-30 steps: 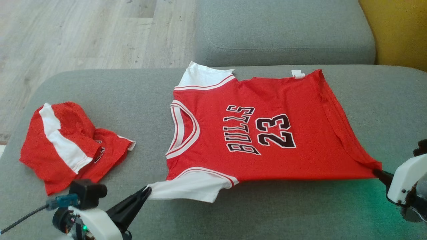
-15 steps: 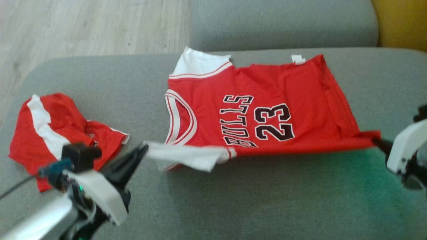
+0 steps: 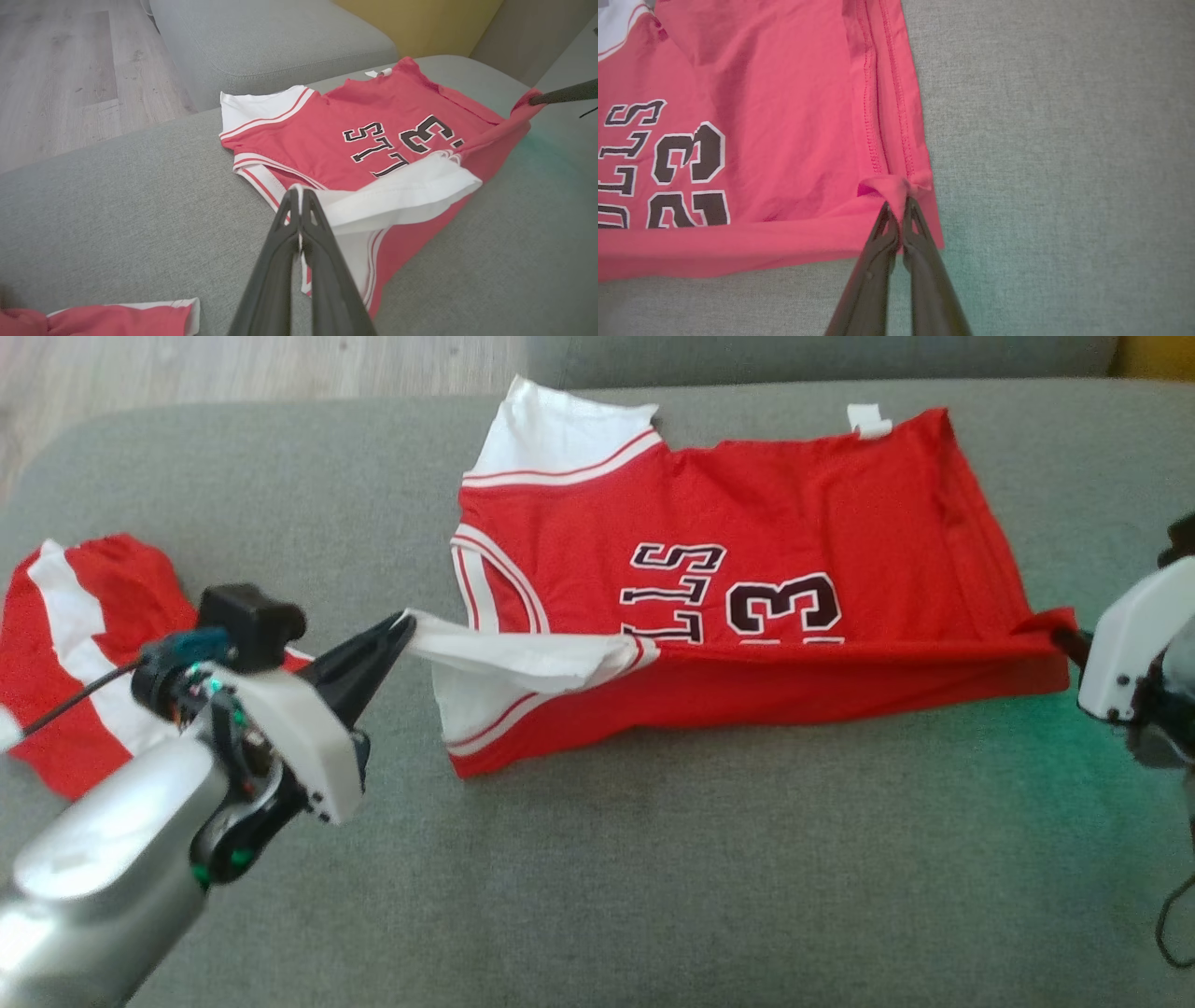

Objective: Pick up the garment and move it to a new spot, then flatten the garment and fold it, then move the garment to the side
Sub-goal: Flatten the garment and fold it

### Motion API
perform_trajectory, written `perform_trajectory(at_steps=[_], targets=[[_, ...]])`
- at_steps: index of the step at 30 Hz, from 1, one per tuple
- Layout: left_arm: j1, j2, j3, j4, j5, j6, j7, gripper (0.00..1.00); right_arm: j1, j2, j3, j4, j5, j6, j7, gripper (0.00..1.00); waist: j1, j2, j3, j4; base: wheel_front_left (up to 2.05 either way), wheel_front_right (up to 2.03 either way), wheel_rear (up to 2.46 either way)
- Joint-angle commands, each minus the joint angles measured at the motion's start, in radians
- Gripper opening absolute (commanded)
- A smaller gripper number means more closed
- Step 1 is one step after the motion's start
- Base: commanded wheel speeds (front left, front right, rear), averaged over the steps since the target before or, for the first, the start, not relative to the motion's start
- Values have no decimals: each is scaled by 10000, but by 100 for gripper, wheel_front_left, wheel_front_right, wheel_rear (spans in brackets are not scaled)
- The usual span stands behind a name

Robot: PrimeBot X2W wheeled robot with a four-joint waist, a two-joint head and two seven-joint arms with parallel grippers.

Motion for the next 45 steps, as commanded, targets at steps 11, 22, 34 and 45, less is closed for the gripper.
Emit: perform_trajectory(at_steps=[11,22,34,45], targets=[[-2253,-877,-431,2292,849,-448,-156,0,-1463,200,158,607,-705,-7,-239,0,-3,0,771,50,0,0,0],[-3159,-2281,800,4420,686,87,-3559,100,-2566,1342,-1109,1347,-702,-7,-3759,100,-3,0,801,-31,0,0,0],[346,-3631,5224,1225,3477,1044,-4109,100,-340,1400,355,-360,-211,-7,-9618,100,-3,0,-97,-127,0,0,0],[4256,-4881,6879,-583,6221,551,-4111,100,2281,2131,582,-1571,-2024,-7,-11196,100,-3,0,-957,-606,0,0,0]])
